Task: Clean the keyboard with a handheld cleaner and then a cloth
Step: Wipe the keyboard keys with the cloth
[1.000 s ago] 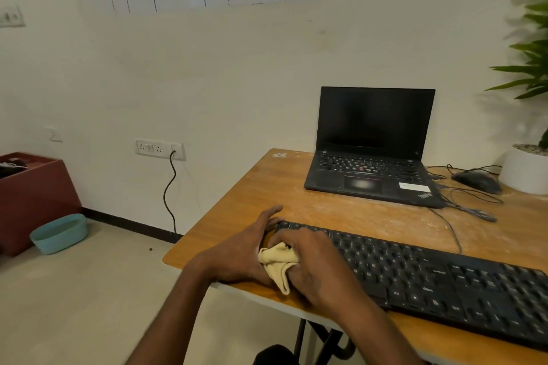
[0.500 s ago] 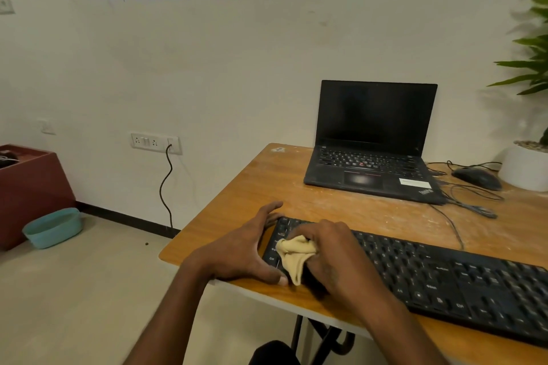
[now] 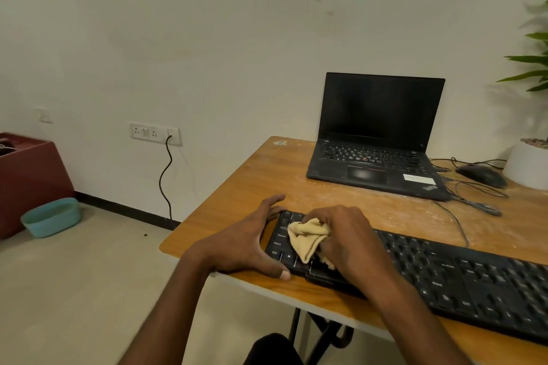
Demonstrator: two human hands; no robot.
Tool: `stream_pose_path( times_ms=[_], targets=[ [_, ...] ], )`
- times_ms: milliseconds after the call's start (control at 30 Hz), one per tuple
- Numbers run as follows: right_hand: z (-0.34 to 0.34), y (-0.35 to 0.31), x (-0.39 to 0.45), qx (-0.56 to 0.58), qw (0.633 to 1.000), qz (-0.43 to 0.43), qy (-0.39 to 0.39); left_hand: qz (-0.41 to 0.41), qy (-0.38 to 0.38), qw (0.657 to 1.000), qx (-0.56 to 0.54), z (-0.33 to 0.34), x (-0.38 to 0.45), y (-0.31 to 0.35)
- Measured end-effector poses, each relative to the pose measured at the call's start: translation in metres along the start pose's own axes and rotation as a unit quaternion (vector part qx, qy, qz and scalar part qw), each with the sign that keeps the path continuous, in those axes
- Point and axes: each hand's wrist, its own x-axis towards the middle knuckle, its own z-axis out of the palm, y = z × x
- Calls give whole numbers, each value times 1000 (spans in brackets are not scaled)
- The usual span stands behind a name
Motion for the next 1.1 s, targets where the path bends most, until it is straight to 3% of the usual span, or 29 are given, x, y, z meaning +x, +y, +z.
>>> stream_pose_path(
  times_ms=[267,533,833,1100],
  targets=[
    [21,-30,26,20,997,-72,-10,1,11,1000,6,2,1,0],
    [-4,9,14,-28,999,19,7,4,-3,1000,-13,-1,2,-1],
    [21,-25,35,8,999,-49,11,-1,10,1000,5,2,-1,5],
    [-6,12,17,3,998,49,42,-7,-1,1000,-24,1,-3,6]
  ],
)
